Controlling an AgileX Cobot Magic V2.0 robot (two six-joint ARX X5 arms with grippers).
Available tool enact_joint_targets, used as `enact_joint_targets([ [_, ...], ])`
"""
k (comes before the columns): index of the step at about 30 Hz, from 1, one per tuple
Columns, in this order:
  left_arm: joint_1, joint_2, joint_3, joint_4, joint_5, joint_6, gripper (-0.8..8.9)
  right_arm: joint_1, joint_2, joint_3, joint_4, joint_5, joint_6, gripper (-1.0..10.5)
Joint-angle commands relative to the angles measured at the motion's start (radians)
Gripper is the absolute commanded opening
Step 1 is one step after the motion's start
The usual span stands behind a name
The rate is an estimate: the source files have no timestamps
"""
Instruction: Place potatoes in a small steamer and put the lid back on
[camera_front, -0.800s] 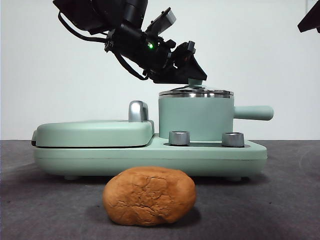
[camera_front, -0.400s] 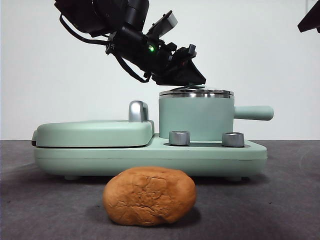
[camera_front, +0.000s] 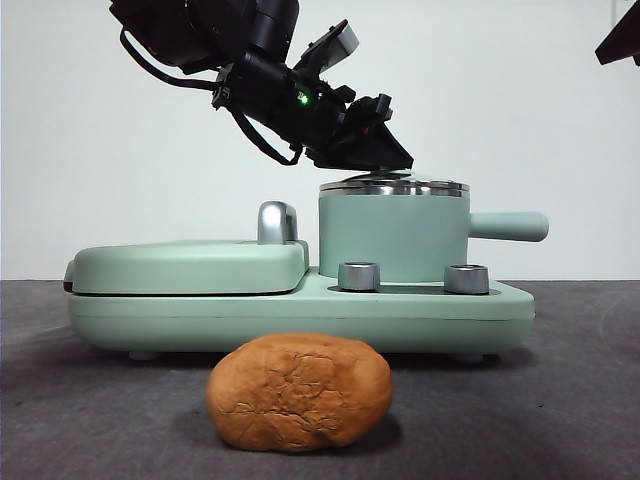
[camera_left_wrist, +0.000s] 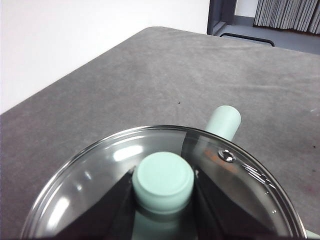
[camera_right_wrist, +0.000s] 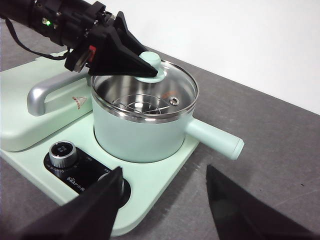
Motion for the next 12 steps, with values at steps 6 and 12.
enact_joint_targets([
  [6, -0.01, -0.005, 0.03, 0.031, -0.002, 0.061, 0.07, 0.002, 0.005, 0.018, 0.001, 0.003, 0.017, 2.7],
  [12, -0.006, -0.062, 0.03, 0.035, -0.002, 0.053, 0.07, 0.002, 0.005, 0.018, -0.006, 0.003, 0.018, 2.7],
])
